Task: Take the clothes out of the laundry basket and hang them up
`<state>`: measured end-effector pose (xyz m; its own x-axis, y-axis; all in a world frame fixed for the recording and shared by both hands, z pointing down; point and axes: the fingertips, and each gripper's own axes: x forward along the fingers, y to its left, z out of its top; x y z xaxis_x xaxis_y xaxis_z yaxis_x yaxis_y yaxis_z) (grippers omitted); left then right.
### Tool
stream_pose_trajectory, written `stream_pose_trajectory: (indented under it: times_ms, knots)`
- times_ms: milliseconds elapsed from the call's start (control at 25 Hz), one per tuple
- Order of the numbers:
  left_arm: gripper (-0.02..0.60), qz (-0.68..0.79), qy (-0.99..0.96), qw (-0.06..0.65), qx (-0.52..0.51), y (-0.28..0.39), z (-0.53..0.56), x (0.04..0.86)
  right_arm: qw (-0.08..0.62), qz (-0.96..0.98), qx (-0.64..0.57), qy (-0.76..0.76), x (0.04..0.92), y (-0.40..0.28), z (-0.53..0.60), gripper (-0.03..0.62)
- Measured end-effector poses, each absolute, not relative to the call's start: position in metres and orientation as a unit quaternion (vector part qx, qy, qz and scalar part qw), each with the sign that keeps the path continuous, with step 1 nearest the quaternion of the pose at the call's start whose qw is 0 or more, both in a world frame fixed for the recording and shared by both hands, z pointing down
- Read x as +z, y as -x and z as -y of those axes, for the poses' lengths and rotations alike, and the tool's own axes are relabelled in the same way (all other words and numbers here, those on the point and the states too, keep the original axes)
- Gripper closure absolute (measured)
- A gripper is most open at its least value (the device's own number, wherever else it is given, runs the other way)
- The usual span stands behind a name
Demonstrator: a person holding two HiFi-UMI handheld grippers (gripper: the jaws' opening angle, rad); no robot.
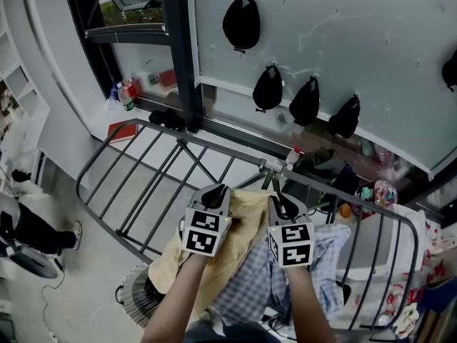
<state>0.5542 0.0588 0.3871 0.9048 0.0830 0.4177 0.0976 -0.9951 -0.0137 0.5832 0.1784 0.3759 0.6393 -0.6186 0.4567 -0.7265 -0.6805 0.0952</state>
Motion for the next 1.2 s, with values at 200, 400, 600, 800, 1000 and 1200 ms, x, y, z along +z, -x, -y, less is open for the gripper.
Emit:
stream_pose_trajectory:
  times_ms: [200,400,600,800,1000,1200]
  knots:
    - [0.460,0.039,0.976,0.001,-0.216,-0.551,-0.054,0.390,0.128,0.369,0.207,-0.897,0.378,-0.582,-0.180,0.444]
    - [0.403,0.031,0.979,-0.007,-0.203,-0.546,-0.048,0.382,0.113,0.346,0.194,-0.911,0.365,-0.583,-0.192,0.408]
    - [0.403,0.036,0.982,-0.009,-0.186,-0.542,-0.050,0.374,0.100,0.331,0.183,-0.920,0.352,-0.581,-0.203,0.408]
    - [0.403,0.043,0.986,-0.009,-0.159,-0.534,-0.056,0.353,0.080,0.325,0.163,-0.928,0.333,-0.570,-0.210,0.408]
    - [0.411,0.055,0.992,-0.014,-0.114,-0.519,-0.065,0.319,0.052,0.318,0.115,-0.940,0.302,-0.550,-0.224,0.408]
    - [0.483,0.084,0.995,-0.011,-0.061,-0.494,-0.079,0.283,0.012,0.319,0.061,-0.946,0.273,-0.518,-0.247,0.447]
